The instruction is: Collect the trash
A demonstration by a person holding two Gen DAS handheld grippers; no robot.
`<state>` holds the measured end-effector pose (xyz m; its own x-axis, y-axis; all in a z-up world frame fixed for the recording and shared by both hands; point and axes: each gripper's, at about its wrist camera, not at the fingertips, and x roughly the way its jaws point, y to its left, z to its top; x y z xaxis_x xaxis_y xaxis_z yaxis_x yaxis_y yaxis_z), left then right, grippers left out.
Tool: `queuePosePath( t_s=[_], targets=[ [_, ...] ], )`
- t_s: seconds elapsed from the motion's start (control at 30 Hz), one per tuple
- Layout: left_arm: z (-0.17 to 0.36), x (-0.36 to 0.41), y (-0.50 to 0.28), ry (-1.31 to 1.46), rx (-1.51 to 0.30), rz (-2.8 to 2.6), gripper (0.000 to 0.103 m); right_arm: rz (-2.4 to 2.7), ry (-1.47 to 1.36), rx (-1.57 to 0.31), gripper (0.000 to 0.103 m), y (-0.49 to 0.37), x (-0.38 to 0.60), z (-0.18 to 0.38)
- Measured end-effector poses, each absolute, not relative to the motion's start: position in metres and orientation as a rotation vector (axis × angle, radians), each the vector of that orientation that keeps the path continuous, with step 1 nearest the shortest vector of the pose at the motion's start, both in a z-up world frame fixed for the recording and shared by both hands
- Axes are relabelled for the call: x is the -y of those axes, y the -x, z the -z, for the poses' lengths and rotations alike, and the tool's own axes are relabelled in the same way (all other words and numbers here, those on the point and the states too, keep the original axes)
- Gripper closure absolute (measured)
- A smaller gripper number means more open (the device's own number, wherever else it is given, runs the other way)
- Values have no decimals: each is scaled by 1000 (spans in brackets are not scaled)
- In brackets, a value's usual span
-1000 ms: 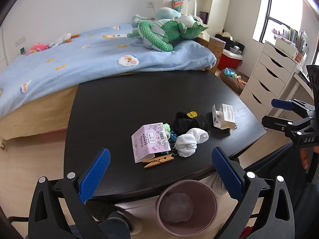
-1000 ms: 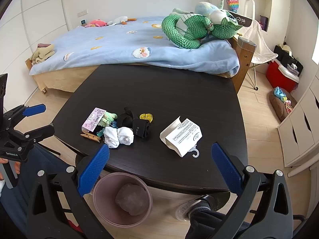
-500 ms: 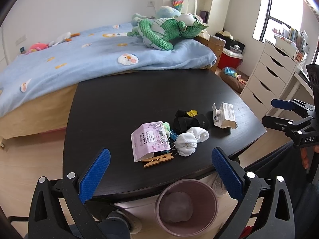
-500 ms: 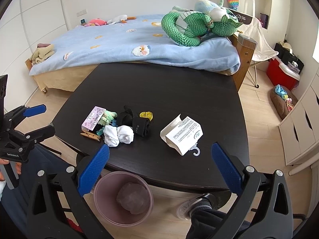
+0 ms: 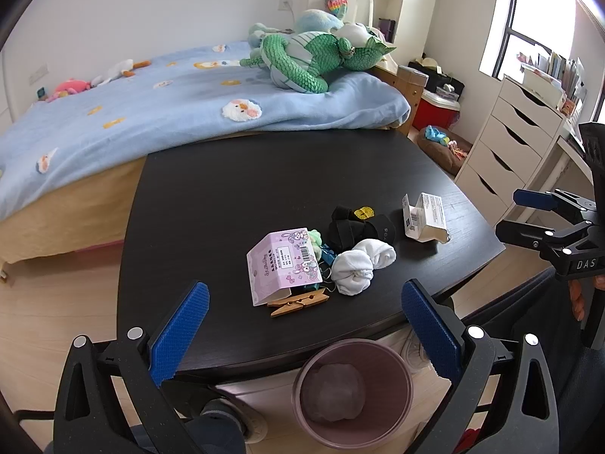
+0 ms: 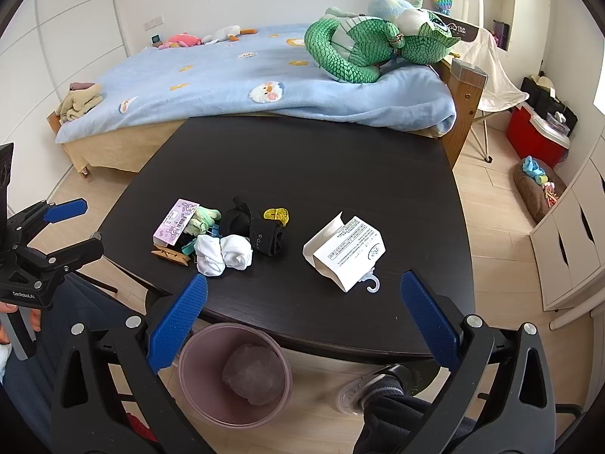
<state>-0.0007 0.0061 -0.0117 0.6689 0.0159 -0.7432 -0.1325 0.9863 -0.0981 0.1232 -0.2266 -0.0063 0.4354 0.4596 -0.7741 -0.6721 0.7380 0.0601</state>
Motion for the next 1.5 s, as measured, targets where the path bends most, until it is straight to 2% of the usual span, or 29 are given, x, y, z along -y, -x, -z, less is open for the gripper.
queuePosePath(
  t_s=[0.63,1.27,1.5],
  targets=[
    [11,-7,1,149,-835,-84,5,-736,296,-904,3,-139,223,16],
    [16,-10,0,164,-852,-87,5,-896,636,-956,3,-194,190,55],
    [21,-15,-3,183,-873,-88,5,-937,670,-1006,3,-213,187,78]
  ],
)
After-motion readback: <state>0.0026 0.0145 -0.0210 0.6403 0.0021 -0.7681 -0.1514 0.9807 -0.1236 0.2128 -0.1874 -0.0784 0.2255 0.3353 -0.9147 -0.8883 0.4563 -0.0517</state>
